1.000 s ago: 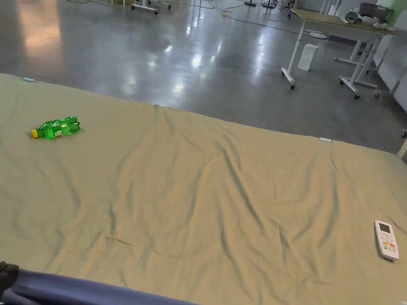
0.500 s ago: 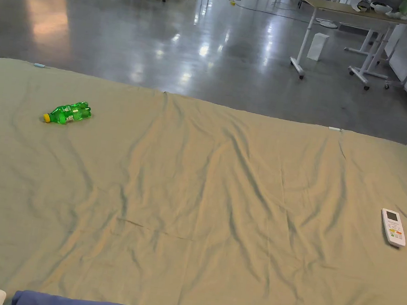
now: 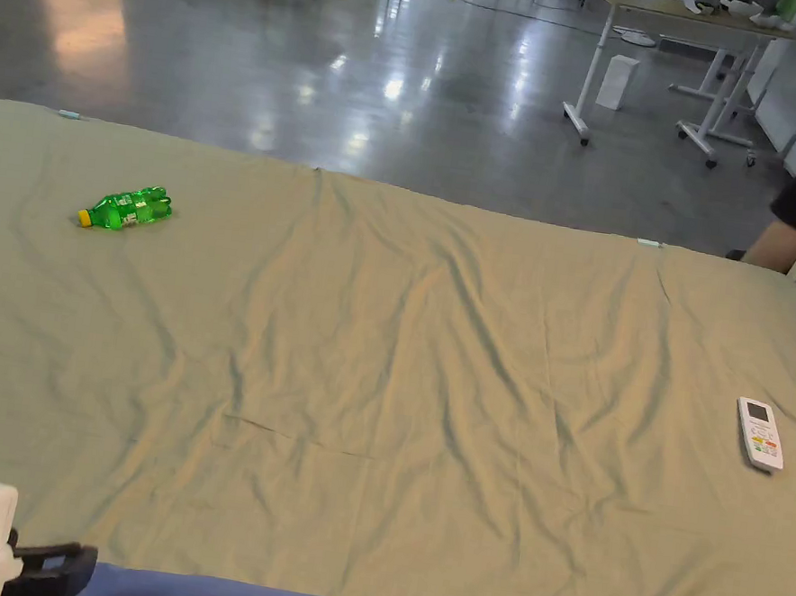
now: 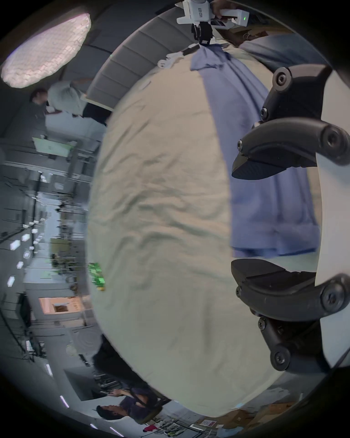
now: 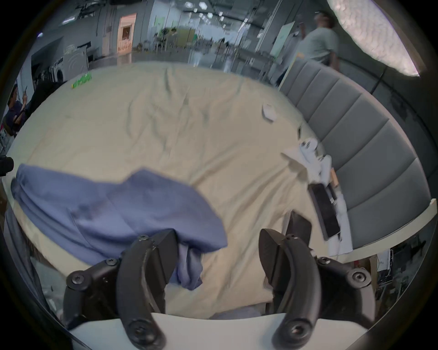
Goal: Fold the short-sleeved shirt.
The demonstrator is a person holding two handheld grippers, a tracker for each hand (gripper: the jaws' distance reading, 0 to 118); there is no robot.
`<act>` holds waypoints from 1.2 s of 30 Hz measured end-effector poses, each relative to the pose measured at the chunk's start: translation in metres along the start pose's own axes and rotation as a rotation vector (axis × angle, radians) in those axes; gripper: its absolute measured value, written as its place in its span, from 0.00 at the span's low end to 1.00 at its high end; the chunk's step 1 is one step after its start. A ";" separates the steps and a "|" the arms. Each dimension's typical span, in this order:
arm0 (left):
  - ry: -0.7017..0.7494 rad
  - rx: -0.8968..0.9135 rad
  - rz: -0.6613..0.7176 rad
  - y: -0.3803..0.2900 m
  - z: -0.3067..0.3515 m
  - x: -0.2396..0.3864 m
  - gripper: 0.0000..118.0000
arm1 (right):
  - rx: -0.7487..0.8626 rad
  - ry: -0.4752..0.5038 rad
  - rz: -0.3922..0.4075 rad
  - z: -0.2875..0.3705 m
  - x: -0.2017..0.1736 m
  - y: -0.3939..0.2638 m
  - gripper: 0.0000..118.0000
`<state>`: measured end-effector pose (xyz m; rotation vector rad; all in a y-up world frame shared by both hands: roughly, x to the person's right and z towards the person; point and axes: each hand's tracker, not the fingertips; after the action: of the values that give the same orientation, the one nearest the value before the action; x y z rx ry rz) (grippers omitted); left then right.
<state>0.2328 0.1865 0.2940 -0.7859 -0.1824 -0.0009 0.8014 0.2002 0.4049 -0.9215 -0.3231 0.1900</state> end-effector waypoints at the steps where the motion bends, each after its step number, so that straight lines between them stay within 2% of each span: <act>1: 0.005 0.048 -0.011 0.009 0.003 0.007 0.60 | 0.049 -0.012 -0.008 0.006 -0.003 0.008 0.67; 3: 0.005 0.127 -0.029 0.024 0.007 0.019 0.60 | 0.145 -0.018 -0.011 0.023 -0.011 0.026 0.67; 5: 0.026 0.205 -0.035 0.038 0.007 0.030 0.60 | 0.263 -0.014 -0.049 0.032 -0.020 0.039 0.67; 8: 0.024 0.283 -0.046 0.056 0.010 0.048 0.60 | 0.348 -0.019 -0.069 0.036 -0.035 0.053 0.67; 10: 0.029 0.336 -0.053 0.063 0.017 0.064 0.59 | 0.453 0.035 -0.111 0.044 -0.043 0.060 0.57; 11: 0.028 0.361 -0.056 0.066 0.019 0.068 0.57 | 0.490 0.063 -0.125 0.043 -0.047 0.062 0.48; 13: 0.046 0.417 -0.062 0.072 0.025 0.079 0.47 | 0.581 0.084 -0.167 0.049 -0.057 0.069 0.26; 14: 0.059 0.442 -0.068 0.074 0.027 0.083 0.38 | 0.628 0.081 -0.172 0.052 -0.061 0.072 0.17; 15: 0.072 0.475 -0.074 0.076 0.030 0.087 0.24 | 0.675 0.082 -0.177 0.058 -0.068 0.076 0.13; 16: 0.089 0.508 -0.081 0.077 0.033 0.091 0.15 | 0.725 0.072 -0.186 0.063 -0.075 0.080 0.12; 18: 0.132 0.546 -0.088 0.079 0.033 0.092 0.10 | 0.820 0.051 -0.164 0.069 -0.084 0.086 0.04; 20: 0.140 0.572 -0.079 0.078 0.037 0.096 0.09 | 0.844 0.086 -0.199 0.074 -0.094 0.091 0.02; 21: 0.139 0.584 -0.072 0.078 0.039 0.095 0.04 | 0.869 0.078 -0.190 0.077 -0.099 0.093 0.02; 23: 0.159 0.608 -0.064 0.076 0.044 0.096 0.01 | 0.895 0.075 -0.164 0.076 -0.107 0.099 0.00; 30: 0.192 0.619 -0.052 0.070 0.057 0.079 0.00 | 0.904 0.054 -0.160 0.076 -0.121 0.102 0.00; 32: 0.179 0.572 -0.044 0.065 0.058 0.062 0.00 | 0.891 0.057 -0.154 0.075 -0.121 0.102 0.00; 36: 0.030 0.321 -0.016 0.051 0.043 0.012 0.00 | 0.858 0.067 -0.133 0.069 -0.121 0.098 0.00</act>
<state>0.2408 0.2535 0.2898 -0.4644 -0.1557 0.0015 0.6621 0.2738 0.3413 -0.0573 -0.2055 0.1528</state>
